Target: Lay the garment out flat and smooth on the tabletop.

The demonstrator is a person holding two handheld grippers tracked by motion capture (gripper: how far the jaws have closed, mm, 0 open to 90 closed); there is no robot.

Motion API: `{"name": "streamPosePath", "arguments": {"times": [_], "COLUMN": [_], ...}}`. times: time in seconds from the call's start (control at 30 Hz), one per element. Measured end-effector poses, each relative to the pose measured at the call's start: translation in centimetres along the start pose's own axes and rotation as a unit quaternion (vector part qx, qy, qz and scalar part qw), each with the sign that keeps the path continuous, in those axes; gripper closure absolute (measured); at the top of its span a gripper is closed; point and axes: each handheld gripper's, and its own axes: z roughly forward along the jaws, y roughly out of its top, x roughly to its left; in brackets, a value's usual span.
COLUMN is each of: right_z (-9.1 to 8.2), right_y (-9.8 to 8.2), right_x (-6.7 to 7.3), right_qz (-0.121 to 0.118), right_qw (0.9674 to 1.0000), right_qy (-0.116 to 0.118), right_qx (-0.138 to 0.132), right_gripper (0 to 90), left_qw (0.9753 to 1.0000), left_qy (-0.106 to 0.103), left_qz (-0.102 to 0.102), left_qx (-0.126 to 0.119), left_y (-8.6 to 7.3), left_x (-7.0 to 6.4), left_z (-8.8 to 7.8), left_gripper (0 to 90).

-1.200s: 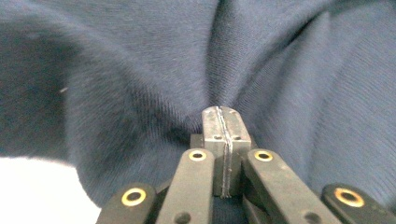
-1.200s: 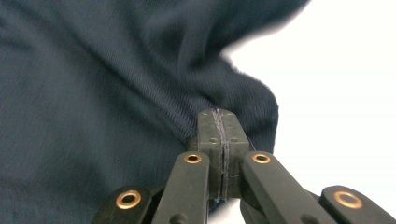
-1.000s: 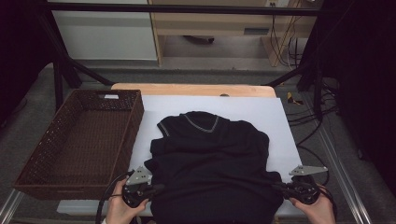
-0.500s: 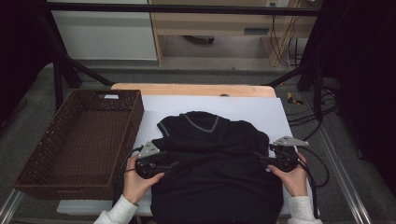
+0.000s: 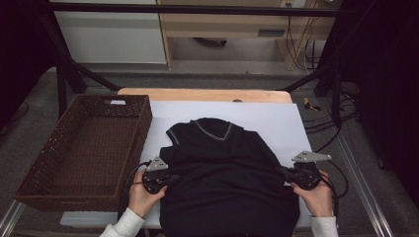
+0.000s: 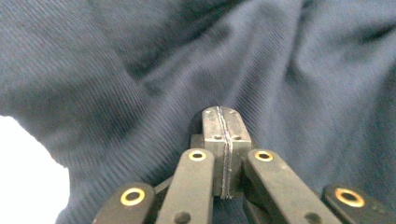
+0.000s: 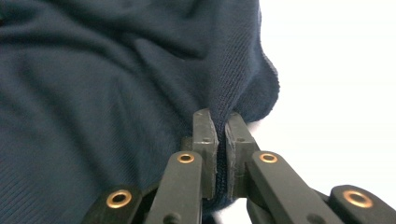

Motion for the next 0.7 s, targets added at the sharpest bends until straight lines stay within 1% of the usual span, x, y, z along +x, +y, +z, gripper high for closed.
{"name": "streamPosePath", "arguments": {"times": [0.03,0.07,0.13,0.17,0.2,0.23,0.27,0.3,0.33,0.37,0.4,0.43,0.47,0.5,0.53,0.57,0.63,0.7], "right_z": [-0.4,-0.4,-0.4,0.6,1.1,1.4,1.6,1.7,1.7,1.6,1.6,1.9,2.1,2.6,2.6,3.7,5.2,6.7], "right_y": [-0.4,-0.4,-1.3,-2.2,-2.4,-2.3,-2.1,-1.6,-1.6,-0.4,-0.4,1.0,1.7,2.3,2.3,3.5,4.4,5.0], "right_x": [0.2,0.2,0.5,0.9,1.0,1.1,1.1,1.2,1.2,1.0,1.0,0.7,0.4,0.2,0.2,-0.4,-1.0,-1.4], "right_qz": [0.000,0.000,0.004,0.002,-0.005,-0.005,-0.006,-0.010,-0.010,-0.020,-0.020,-0.017,-0.011,-0.003,-0.003,0.001,0.006,0.014], "right_qw": [0.9999,0.9999,0.9989,0.9972,0.9970,0.9974,0.9982,0.9989,0.9989,0.9997,0.9997,0.9993,0.9988,0.9985,0.9985,0.9981,0.9980,0.9979], "right_qy": [0.011,0.011,0.028,0.040,0.041,0.039,0.036,0.029,0.029,0.011,0.011,-0.004,-0.017,-0.027,-0.027,-0.039,-0.043,-0.045], "right_qx": [0.007,0.007,0.038,0.063,0.066,0.060,0.048,0.035,0.035,0.000,0.000,-0.034,-0.044,-0.048,-0.048,-0.049,-0.046,-0.044], "right_gripper": [86.0,86.0,85.8,84.4,82.4,77.7,71.6,64.6,64.6,52.2,52.2,43.3,37.0,32.9,32.9,31.0,30.6,31.1], "left_qw": [1.0000,1.0000,0.9999,0.9993,0.9989,0.9986,0.9986,0.9979,0.9979,0.9967,0.9967,0.9955,0.9955,0.9943,0.9943,0.9936,0.9933,0.9931], "left_qy": [-0.002,-0.002,0.001,0.000,0.000,0.003,0.003,0.015,0.015,0.023,0.023,0.045,0.045,0.061,0.061,0.070,0.083,0.089], "left_qz": [0.000,0.000,0.001,0.000,0.001,0.002,0.002,0.001,0.001,-0.009,-0.009,-0.013,-0.013,-0.009,-0.009,-0.014,-0.021,-0.045], "left_qx": [-0.002,-0.002,-0.017,-0.037,-0.046,-0.053,-0.053,-0.063,-0.063,-0.077,-0.077,-0.082,-0.082,-0.087,-0.087,-0.088,-0.078,-0.061], "left_y": [0.0,0.0,0.1,0.6,0.9,1.3,1.3,2.2,2.2,3.1,3.1,4.2,4.2,5.1,5.1,5.9,6.4,6.3], "left_x": [-0.1,-0.1,-0.2,-0.3,-0.3,-0.2,-0.2,0.0,0.0,0.5,0.5,1.0,1.0,1.6,1.6,2.3,3.2,4.1], "left_z": [-0.3,-0.3,-0.9,-1.1,-1.0,-1.0,-1.0,-0.7,-0.7,-0.4,-0.4,-0.1,-0.1,0.1,0.1,0.6,1.4,2.4], "left_gripper": [90.0,90.0,90.0,89.8,86.6,81.4,76.0,71.5,67.7,62.9,56.0,49.8,46.0,42.9,39.9,38.3,36.4,35.4]}}
